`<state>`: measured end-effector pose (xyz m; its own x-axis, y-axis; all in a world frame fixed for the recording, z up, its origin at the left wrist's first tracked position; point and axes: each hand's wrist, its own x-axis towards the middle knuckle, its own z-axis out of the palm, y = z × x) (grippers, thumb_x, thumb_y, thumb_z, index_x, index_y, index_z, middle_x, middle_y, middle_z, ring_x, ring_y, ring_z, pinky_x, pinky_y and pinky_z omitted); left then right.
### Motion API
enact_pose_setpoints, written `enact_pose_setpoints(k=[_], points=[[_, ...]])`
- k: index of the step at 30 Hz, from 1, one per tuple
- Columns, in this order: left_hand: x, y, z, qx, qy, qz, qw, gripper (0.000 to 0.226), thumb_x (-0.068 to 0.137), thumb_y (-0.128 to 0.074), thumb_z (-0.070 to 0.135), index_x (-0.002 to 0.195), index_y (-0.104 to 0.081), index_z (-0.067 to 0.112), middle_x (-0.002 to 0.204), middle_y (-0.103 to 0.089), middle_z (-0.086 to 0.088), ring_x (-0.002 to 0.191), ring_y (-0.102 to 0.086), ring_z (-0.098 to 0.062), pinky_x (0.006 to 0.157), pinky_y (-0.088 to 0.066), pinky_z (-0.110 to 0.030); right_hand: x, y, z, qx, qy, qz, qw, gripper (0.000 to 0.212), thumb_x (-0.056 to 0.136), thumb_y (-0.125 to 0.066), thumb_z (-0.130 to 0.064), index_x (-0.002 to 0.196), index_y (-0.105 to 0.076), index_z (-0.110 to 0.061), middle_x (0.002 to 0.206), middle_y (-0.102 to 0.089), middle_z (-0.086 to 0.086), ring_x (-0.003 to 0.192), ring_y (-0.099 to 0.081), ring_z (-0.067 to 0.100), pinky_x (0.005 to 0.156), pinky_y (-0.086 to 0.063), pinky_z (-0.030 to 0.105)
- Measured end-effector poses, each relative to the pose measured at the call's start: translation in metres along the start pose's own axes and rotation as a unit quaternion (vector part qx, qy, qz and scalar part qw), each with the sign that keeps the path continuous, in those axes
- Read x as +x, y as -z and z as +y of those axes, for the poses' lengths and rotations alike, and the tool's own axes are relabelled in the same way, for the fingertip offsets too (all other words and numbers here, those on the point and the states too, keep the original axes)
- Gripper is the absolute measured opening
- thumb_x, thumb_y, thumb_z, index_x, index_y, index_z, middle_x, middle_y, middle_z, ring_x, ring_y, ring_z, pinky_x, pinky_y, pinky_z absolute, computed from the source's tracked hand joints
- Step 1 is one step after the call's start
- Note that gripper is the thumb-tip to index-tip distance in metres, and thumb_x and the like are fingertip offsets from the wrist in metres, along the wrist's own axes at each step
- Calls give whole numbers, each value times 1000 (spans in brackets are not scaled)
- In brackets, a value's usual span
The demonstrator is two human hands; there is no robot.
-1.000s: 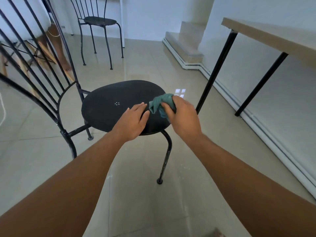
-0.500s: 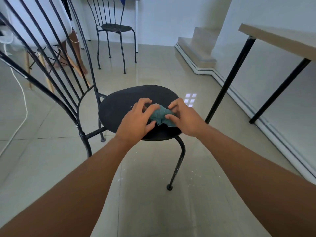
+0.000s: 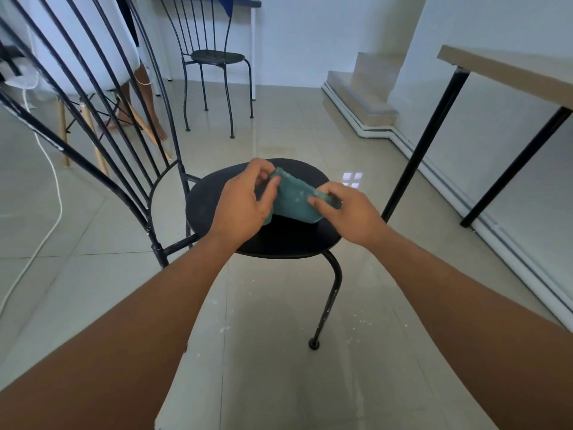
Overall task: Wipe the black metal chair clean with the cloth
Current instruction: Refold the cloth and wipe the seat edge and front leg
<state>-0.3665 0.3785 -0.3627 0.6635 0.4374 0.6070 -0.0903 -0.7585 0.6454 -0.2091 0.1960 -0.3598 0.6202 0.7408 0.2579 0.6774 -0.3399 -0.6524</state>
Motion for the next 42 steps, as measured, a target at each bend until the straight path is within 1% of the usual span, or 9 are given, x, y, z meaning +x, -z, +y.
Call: enact_pose_setpoints(k=[2, 7, 11, 17, 24, 28, 32, 38, 42], points=[[7, 4, 6, -50, 44, 19, 998, 12, 108, -62, 33, 114, -61, 22, 101, -74, 4, 93, -74, -14, 84, -63, -42, 6, 11, -7, 80, -36, 14, 996, 18, 102, -73, -38, 100, -73, -20, 89, -73, -7, 74, -65, 2, 70, -50, 11], [21, 17, 0, -110, 124, 34, 986, 13, 105, -67, 36, 108, -64, 23, 96, -76, 4, 90, -74, -17, 84, -62, -44, 19, 30, -24, 263, -118, 13, 957, 24, 98, -81, -28, 107, -73, -7, 96, -82, 7, 78, -80, 15, 69, -64, 27], [9, 12, -28, -98, 201, -51, 973, 7, 102, -72, 33, 100, -67, 28, 101, -78, 7, 93, -77, -20, 78, -66, -51, 21, 19, -15, 154, -158, -34, 975, 16, 102, -74, -22, 112, -73, -9, 102, -81, 12, 75, -76, 20, 73, -69, 38], [2, 20, -43, -55, 193, -76, 977, 4, 99, -78, 23, 101, -74, 23, 92, -79, 8, 70, -75, -14, 64, -55, -29, 11, -2, 0, -6, -67, 16, 998, 9, 103, -70, -22, 104, -73, -30, 97, -76, -15, 85, -72, 2, 68, -50, 16], [-17, 52, -48, 5, 137, -226, 964, 8, 96, -80, 27, 99, -77, 35, 107, -77, 16, 98, -75, -7, 90, -63, -36, -24, -5, 14, -43, 72, -60, 995, 20, 92, -76, -11, 99, -72, -29, 103, -72, -12, 91, -67, 11, 82, -58, 30], [-17, 62, -47, 54, 116, -294, 947, 10, 98, -76, 28, 98, -78, 38, 119, -69, 15, 114, -66, -5, 102, -54, -30, -36, -7, 19, -44, 95, -81, 991, 7, 93, -76, -24, 92, -77, -31, 115, -69, -19, 111, -60, 6, 96, -47, 22], [-16, 47, -38, 112, 135, -266, 948, 17, 103, -65, 44, 95, -74, 31, 112, -70, 11, 107, -65, -9, 96, -56, -36, -26, -12, 19, -36, 38, -65, 997, 26, 101, -67, -47, 81, -78, -35, 114, -69, -20, 116, -62, 7, 103, -51, 39], [-14, 22, -38, 132, 153, -253, 946, 35, 97, -76, 39, 127, -60, 35, 112, -72, 13, 109, -66, -14, 98, -57, -40, -17, -19, 21, -149, -89, -112, 978, 69, 75, -63, -91, 125, -63, -44, 133, -55, -10, 129, -45, 20, 109, -47, 52], [-6, 16, -39, 169, 163, -290, 928, 35, 100, -73, 38, 133, -70, 31, 120, -70, 11, 107, -64, -12, 92, -56, -32, -8, -20, 16, -89, -111, -100, 985, 47, 74, -76, -81, 94, -68, -40, 110, -65, -9, 113, -60, 26, 96, -57, 50]])
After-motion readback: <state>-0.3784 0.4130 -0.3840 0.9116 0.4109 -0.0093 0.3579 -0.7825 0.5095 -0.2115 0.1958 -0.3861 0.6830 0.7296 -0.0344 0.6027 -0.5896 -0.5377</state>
